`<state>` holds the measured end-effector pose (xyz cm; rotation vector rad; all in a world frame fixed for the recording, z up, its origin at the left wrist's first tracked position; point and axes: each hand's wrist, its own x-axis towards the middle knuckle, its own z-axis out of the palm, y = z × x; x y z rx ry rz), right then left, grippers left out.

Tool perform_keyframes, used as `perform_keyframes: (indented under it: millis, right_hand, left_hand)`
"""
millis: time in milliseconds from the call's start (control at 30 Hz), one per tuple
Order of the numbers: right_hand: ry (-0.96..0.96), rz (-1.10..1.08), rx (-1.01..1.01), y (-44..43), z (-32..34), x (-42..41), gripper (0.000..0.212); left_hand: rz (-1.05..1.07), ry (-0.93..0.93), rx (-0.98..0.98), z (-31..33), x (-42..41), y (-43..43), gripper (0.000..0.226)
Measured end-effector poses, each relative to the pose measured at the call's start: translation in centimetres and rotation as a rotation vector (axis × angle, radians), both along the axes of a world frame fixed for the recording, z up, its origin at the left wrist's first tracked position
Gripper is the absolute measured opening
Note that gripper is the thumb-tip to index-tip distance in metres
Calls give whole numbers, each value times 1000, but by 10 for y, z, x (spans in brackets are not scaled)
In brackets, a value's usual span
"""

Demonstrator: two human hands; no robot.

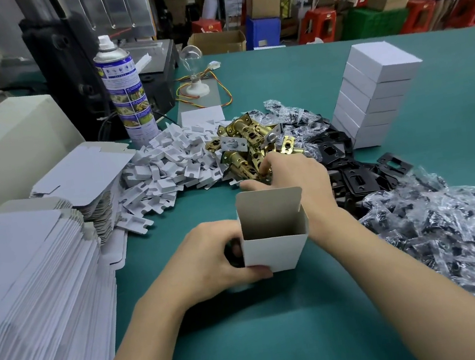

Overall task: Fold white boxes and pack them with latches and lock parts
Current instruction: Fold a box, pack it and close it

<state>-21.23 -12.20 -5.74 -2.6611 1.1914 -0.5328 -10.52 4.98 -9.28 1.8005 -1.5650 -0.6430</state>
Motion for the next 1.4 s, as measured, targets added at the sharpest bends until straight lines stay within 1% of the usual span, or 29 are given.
perform_keyframes:
  millis: [67, 167, 300, 367, 467, 600, 700, 767, 867, 967, 1067, 1267, 1333, 1400]
  right_hand:
    - [0, -22, -15, 0, 0, 6, 50]
    - [-23, -52, 38, 0, 1, 10, 48]
    - [-130, -91, 202, 2, 9, 8, 31]
    - [-193, -85, 250, 3, 20, 8, 26]
    - [-285, 7, 274, 5, 45, 9, 24]
    - [-340, 143, 273, 10, 84, -1, 24]
    - [-492, 271, 264, 15, 116, -24, 27]
    - [-617, 389, 273, 20, 134, -45, 24]
    - [-729, 540, 350, 27, 150, -75, 21]
    - [-691, 604, 419, 29, 149, -90, 29]
    - [-586, 596, 430, 31, 135, -91, 34]
    - [-399, 501, 303, 33, 108, -85, 34]
    - [-299, 493, 207, 36, 103, -83, 34]
    - [-182, 498, 96, 39, 98, -81, 33]
  left_hand:
    - [-1, 6, 2, 1, 0, 0, 44]
    - [1, 18, 1, 0, 0, 0, 47]
    - [1, 33, -7, 0, 0, 0, 46]
    - [3, 37, -11, -1, 1, -1, 46]
    - [10, 47, -10, -2, 1, -1, 43]
    - [22, 51, 2, -4, 1, -1, 41]
    - [22, 48, 1, -4, 1, -1, 41]
    - [23, 45, -5, -4, 1, -2, 42]
    - [40, 45, -15, -4, 2, -2, 43]
    - [56, 68, -17, -4, 3, -3, 49]
    - [51, 55, -26, -5, 3, -3, 49]
    - [62, 58, -28, -4, 4, -3, 45]
    - [58, 42, -37, -4, 4, -3, 45]
    - [51, 22, -42, -3, 3, -4, 49]
